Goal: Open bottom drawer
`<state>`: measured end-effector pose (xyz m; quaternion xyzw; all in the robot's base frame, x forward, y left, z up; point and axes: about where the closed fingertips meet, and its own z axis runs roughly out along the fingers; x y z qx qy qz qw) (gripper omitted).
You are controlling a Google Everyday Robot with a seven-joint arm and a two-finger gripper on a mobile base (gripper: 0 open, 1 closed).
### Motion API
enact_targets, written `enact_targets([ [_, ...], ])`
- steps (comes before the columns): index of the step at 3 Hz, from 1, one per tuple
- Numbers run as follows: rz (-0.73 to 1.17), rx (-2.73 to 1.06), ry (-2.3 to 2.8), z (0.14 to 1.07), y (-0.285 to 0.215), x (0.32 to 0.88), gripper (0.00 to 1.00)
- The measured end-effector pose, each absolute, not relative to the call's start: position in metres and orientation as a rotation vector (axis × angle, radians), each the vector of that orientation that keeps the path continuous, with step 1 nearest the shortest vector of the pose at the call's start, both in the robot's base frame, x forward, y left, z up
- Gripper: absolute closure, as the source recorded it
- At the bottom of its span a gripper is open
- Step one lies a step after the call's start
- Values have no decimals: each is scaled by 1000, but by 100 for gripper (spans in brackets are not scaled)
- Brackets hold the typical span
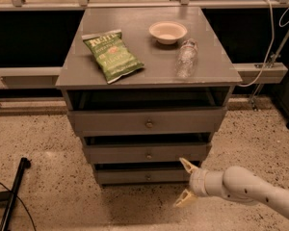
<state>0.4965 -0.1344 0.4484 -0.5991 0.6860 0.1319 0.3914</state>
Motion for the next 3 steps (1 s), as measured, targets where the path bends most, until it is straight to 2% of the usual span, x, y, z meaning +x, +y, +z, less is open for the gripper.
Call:
enact_targets([
  [1, 98, -1691, 1785, 423, -161, 517, 0],
  [2, 22, -1733, 1794, 410, -171, 532, 0],
  [3, 26, -1734, 1793, 410, -170, 532, 0],
])
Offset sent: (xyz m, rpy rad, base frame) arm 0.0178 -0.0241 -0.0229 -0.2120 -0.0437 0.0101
